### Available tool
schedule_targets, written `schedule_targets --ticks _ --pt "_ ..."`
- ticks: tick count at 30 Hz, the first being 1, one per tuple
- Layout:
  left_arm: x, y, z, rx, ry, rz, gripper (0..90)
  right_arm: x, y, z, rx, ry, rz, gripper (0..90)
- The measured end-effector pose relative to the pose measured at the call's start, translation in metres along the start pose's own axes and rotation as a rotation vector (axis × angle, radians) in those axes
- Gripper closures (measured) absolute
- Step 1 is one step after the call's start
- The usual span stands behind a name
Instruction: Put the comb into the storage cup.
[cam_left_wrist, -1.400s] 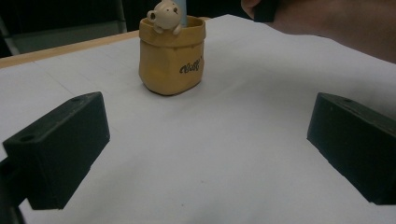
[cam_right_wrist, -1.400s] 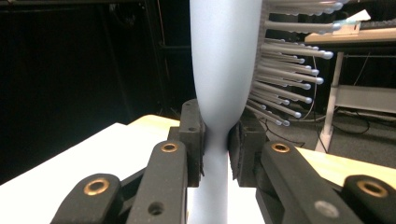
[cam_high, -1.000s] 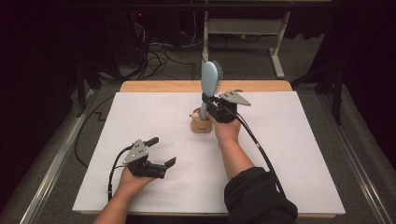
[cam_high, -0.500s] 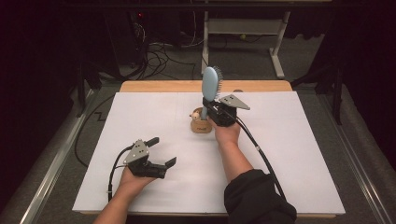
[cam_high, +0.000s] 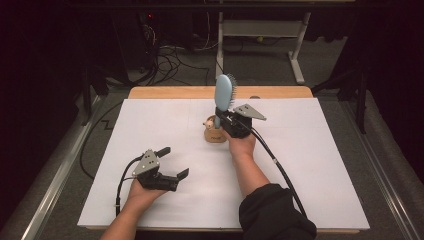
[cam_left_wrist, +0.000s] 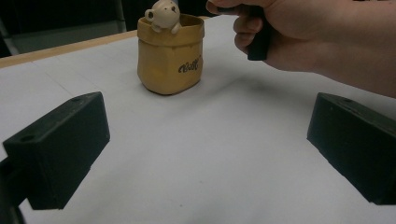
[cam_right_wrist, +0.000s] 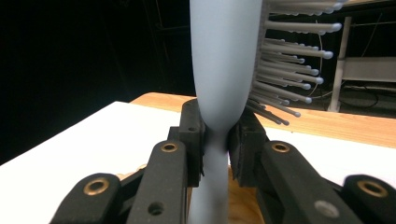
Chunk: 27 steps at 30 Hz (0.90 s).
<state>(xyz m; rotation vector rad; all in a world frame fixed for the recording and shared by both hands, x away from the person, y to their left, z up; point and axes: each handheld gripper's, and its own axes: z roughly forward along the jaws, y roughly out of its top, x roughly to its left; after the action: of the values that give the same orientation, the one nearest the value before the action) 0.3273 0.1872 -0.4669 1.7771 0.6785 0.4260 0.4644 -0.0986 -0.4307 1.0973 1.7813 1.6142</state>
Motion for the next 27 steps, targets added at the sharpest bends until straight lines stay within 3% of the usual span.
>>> schedule_targets --ticks 27 --pt "-0.0001 -0.0003 0.0001 0.005 -0.004 -0.002 0.0 0.0012 -0.0069 0.0025 0.013 0.0 0.006 77.7"
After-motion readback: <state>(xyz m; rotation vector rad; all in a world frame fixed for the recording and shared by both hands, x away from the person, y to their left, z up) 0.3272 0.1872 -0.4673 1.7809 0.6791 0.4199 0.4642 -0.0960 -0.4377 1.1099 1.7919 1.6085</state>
